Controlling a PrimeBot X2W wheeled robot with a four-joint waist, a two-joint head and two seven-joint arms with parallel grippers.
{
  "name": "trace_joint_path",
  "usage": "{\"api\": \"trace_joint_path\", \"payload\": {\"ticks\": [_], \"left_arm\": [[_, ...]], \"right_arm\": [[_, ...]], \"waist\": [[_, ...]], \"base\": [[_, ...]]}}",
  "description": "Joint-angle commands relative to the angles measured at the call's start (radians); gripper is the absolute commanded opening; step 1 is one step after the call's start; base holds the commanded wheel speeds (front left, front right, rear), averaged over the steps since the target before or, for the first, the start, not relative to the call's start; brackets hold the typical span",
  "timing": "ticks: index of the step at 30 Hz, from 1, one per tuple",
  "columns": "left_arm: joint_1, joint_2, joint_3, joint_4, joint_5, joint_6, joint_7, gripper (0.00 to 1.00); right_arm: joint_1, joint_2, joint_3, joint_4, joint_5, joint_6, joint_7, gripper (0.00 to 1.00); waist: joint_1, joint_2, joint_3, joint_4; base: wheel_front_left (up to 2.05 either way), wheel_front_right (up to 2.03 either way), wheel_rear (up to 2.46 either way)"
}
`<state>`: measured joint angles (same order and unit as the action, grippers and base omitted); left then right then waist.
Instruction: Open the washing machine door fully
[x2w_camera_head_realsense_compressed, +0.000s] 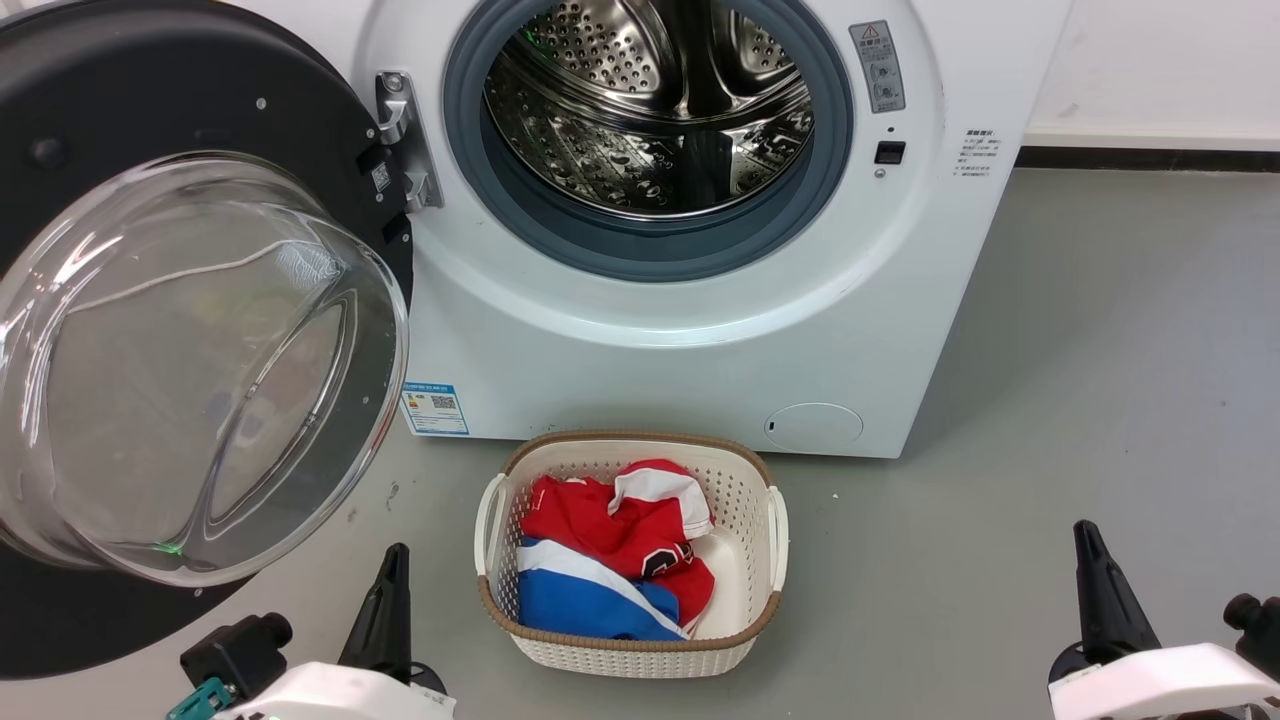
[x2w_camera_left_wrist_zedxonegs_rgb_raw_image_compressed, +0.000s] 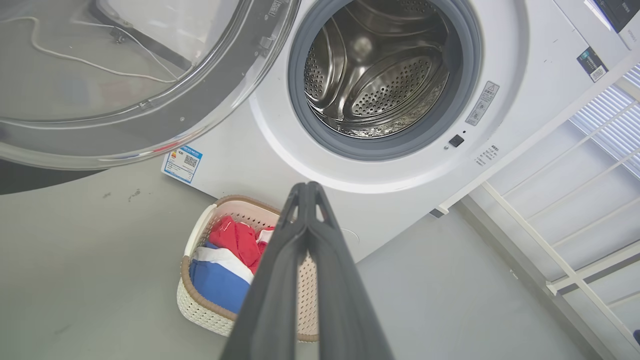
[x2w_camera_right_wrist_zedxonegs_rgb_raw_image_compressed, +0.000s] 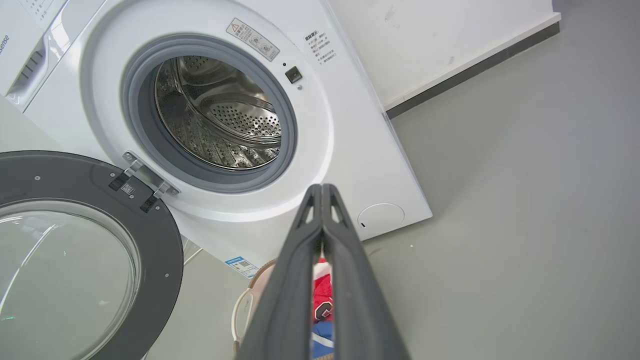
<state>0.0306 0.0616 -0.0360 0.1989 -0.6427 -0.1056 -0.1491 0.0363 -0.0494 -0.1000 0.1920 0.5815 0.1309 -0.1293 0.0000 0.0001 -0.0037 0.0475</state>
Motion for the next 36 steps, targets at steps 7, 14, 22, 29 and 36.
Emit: {"api": "trace_joint_path", "payload": {"ticks": [7,14,22,29,36], "left_arm": [[-0.04,0.009,0.014,-0.007,-0.119,-0.006,0.026,0.0],[-0.053,0.011,0.027,-0.001,-0.232,-0.009,0.052,0.0],[-0.066,0.012,0.038,0.004,-0.334,-0.011,0.077,0.0],[-0.075,0.012,0.049,0.009,-0.418,-0.013,0.097,0.0],[-0.086,0.012,0.059,0.014,-0.495,-0.015,0.117,0.0]], "right_arm": [[-0.042,-0.001,-0.003,-0.005,0.122,0.0,0.027,0.0],[-0.055,-0.001,-0.005,0.002,0.238,0.0,0.055,0.0],[-0.071,-0.001,-0.006,0.008,0.344,0.0,0.08,0.0],[-0.08,-0.001,-0.007,0.014,0.431,0.0,0.102,0.0],[-0.091,-0.001,-0.008,0.019,0.511,0.0,0.121,0.0]], "waist": [[0.0,-0.0001,0.001,-0.003],[0.0,-0.0001,0.001,-0.007],[0.0,-0.0001,0.002,-0.011],[0.0,-0.0001,0.002,-0.015],[0.0,-0.0001,0.003,-0.018]], "base": [[0.0,0.0,0.0],[0.0,0.0,0.0],[0.0,0.0,0.0],[0.0,0.0,0.0],[0.0,0.0,0.0]]}}
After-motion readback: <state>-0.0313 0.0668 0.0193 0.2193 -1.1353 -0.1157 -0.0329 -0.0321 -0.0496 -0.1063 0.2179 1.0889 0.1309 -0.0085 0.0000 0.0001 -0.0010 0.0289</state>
